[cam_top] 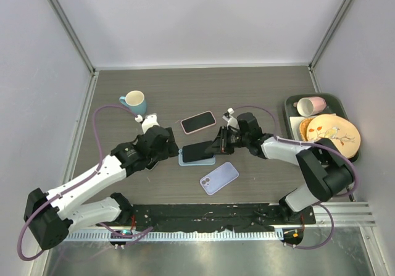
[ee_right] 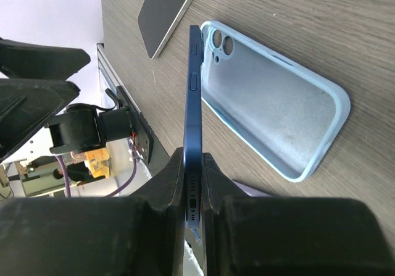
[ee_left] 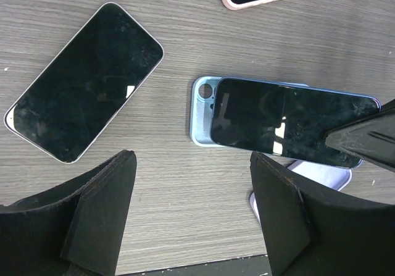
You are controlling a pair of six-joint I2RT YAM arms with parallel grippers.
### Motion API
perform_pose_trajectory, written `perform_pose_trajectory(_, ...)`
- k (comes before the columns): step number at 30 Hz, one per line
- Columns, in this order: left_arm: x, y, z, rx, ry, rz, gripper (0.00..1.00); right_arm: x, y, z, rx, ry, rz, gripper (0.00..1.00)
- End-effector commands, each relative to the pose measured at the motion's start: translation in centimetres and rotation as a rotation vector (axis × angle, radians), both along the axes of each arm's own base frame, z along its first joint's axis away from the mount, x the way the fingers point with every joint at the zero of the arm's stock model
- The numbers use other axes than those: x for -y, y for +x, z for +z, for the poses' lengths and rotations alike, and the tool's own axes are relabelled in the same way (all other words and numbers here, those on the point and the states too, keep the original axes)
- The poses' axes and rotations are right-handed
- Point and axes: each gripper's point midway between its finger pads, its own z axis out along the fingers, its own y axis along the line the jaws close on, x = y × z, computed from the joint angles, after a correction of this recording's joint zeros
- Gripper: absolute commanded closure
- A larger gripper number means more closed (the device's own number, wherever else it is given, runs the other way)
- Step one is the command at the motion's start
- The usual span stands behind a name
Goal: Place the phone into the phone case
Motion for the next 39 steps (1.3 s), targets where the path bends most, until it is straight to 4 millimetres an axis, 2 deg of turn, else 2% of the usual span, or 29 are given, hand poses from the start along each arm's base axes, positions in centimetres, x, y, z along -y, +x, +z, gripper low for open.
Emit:
perform_pose_trajectory(1, -1.0, 0.3, -0.7, -0.002, 0.047, 0.037, 0.21, -1.7, 0.7, 1.7, 0.028, 0.12, 0.042, 0.99)
perform_pose_trajectory(5, -1.1, 0.3, -1.2, -0.017, 0.061, 0.036, 0.21, -2.0, 0.6, 0.3, -0.001, 0.118, 0.052, 0.99)
perform_pose_trajectory(14, -0.8, 0.5, -2.4, -0.025, 0.075, 0.024, 0.21, -1.0, 0.1, -2.7, -0.089, 0.03, 0.009, 0.99)
perform_pose_trajectory(20, 0.1, 1.1, -4.0, -0.065, 0.102, 0.0, 0.21, -0.5, -0.6, -4.8, -0.156, -0.022, 0.011, 0.99)
perform_pose_trajectory(31, 2.9, 3.0, -7.3, -0.143, 0.064, -0.058, 0.27, 0.3, -1.1, -7.2, -0.216, -0.103, 0.0, 0.99)
perform_pose_trajectory(39, 3.5, 3.5, -10.2, -0.206, 0.109, -0.067, 0.31, 0.8, -1.4, -8.5, -0.244, -0.14, -0.01, 0.98)
